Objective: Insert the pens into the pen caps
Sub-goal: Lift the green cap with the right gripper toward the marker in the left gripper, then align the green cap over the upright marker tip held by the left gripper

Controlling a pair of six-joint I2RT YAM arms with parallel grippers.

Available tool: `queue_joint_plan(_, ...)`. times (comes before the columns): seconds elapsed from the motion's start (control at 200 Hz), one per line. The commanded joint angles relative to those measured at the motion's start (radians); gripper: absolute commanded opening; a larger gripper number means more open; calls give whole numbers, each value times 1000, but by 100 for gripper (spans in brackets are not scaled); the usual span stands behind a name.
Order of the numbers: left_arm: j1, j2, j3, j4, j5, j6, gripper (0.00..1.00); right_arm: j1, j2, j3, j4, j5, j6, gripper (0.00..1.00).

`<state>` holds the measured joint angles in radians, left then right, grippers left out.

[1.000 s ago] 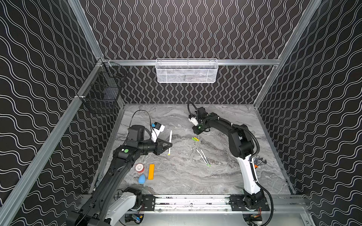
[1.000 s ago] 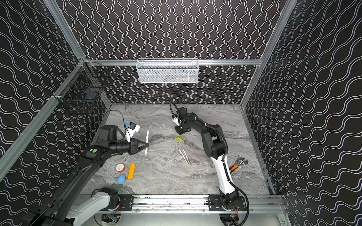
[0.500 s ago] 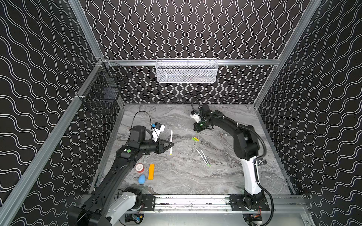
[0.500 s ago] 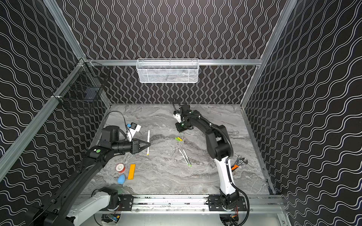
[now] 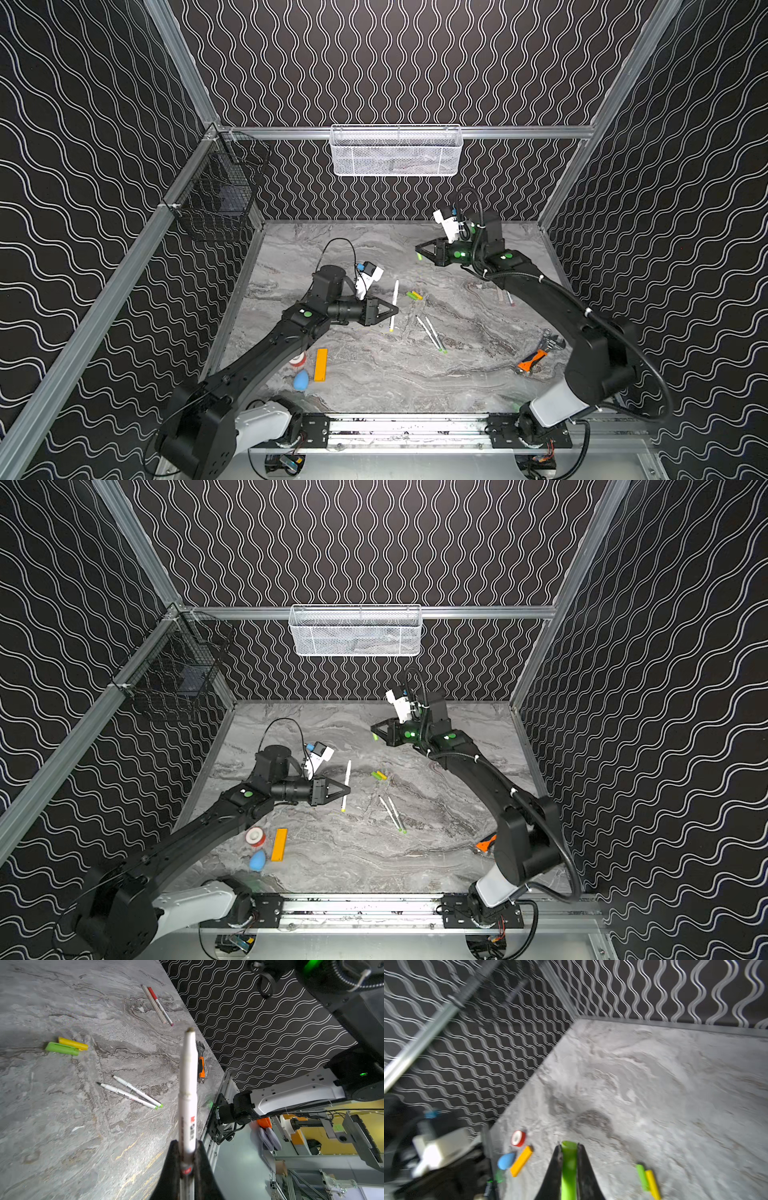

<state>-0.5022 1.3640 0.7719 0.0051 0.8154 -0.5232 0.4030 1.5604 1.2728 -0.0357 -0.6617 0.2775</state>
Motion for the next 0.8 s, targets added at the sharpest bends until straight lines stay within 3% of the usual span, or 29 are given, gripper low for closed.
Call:
queue_joint_plan(0.0,-13,51,13,164,45,-24,0,3,-74,-77,191,-82,124,12)
queue_joint_plan(0.17,-35,93,-4,274,68,-65,0,20,-164,-186,300,-93,174,13)
queue_joint_plan(0.335,-81,95,18,233,60,-12,0,28,-188,-230,375,-107,223,13)
queue_joint_plan(0.796,-94,64,1,278,56,-23,0,104,-178,-236,394,-85,210,13)
